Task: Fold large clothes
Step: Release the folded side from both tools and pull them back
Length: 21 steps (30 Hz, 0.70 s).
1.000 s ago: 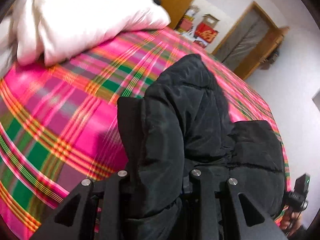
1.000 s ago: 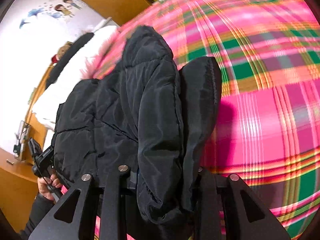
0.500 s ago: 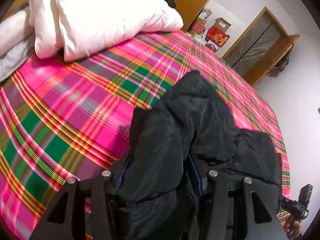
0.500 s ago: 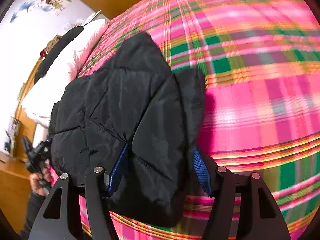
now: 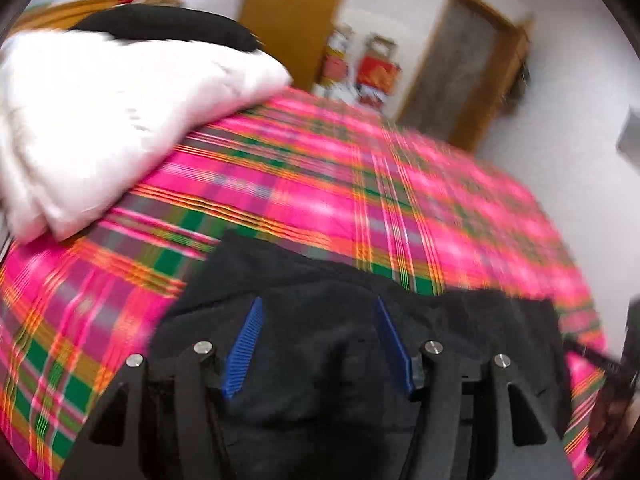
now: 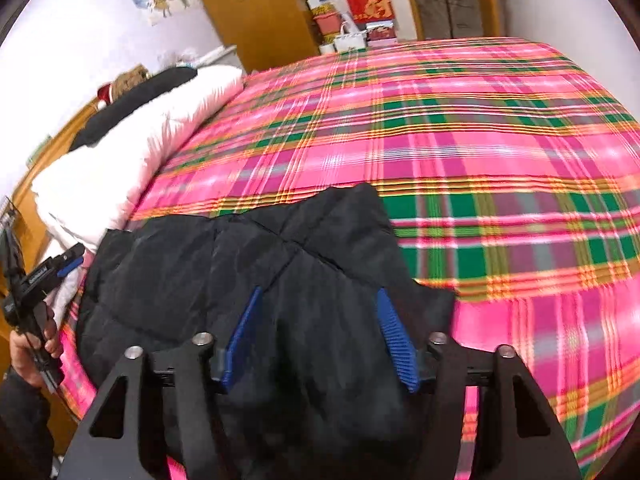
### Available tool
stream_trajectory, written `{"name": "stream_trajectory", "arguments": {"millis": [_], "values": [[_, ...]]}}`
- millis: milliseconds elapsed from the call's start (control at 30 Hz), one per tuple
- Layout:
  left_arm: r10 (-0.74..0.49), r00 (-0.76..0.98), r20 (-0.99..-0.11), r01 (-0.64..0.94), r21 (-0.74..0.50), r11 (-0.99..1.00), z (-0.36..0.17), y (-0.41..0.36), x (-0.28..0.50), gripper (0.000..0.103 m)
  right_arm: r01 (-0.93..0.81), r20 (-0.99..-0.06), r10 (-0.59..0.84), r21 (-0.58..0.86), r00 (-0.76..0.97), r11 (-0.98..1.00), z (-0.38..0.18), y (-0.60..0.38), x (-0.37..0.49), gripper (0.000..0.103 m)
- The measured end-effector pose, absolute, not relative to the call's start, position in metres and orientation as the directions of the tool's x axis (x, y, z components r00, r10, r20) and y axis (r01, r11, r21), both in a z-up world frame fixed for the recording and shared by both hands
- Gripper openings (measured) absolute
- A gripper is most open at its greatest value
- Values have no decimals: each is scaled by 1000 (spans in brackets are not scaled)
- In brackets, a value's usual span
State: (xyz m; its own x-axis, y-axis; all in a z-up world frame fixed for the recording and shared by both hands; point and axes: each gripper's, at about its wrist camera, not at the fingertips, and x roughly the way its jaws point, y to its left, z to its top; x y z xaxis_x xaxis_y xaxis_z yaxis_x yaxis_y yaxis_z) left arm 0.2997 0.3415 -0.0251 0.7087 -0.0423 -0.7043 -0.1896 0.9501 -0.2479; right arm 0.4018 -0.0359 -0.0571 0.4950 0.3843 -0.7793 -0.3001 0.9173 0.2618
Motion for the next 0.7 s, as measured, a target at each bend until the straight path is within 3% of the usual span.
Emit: {"name": "stream_trajectory", "arguments": {"millis": [100, 333, 533, 700], "values": [[16, 639, -769, -211, -155, 965, -60, 328, 331, 60, -278, -843, 296, 183, 449, 943, -91, -29, 422, 56], [29, 631, -775, -234, -155, 960, -80, 331, 347, 60, -232, -852, 302, 219, 427, 948, -114, -44, 432, 55], [73, 622, -779, -244, -105, 964, -52, 324, 331, 60, -250, -837, 296, 197, 461, 948, -78, -51, 413, 55], [81, 669, -739, -280, -150, 948, -12, 321, 280, 60, -291, -799, 320, 191, 509, 938, -37, -67, 370, 56]]}}
